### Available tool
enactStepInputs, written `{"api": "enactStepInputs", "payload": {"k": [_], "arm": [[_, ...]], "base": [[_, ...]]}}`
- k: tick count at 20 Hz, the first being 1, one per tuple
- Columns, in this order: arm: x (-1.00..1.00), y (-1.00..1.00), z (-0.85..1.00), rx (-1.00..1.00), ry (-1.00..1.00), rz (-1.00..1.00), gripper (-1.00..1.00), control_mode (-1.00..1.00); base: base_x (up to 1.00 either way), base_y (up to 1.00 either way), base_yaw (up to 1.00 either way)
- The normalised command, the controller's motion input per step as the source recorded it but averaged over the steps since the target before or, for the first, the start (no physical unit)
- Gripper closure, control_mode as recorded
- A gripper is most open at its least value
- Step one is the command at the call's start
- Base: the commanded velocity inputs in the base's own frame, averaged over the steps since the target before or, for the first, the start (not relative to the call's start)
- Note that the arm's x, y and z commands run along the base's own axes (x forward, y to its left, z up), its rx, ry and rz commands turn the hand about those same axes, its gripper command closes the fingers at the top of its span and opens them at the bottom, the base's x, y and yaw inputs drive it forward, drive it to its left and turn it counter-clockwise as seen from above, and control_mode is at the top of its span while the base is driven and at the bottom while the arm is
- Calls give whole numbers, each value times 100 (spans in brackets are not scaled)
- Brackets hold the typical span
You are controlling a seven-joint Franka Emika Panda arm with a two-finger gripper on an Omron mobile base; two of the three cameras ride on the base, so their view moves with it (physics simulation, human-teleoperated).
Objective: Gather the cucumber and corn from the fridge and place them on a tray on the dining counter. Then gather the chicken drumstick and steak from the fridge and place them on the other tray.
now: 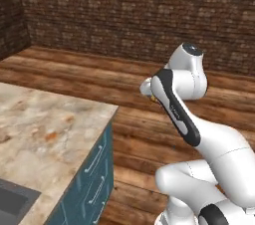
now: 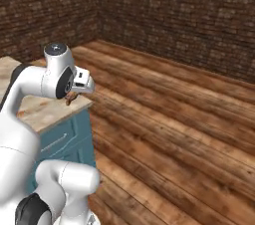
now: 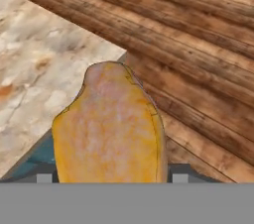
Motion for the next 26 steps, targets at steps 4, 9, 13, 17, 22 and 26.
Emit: {"api": "enactStepInputs", "payload": {"k": [4,9,13,17,22,26], "arm": [[0,0,0,0,0,0,100,100],[0,0,0,0,0,0,100,100],[0,0,0,0,0,0,100,100],[0,0,0,0,0,0,100,100],[0,0,0,0,0,0,100,100],[0,0,0,0,0,0,100,100]], "base": [[100,-63,-22],[100,-46,-9],[100,-16,10],[100,-1,32],[100,0,42],[100,0,45]]}}
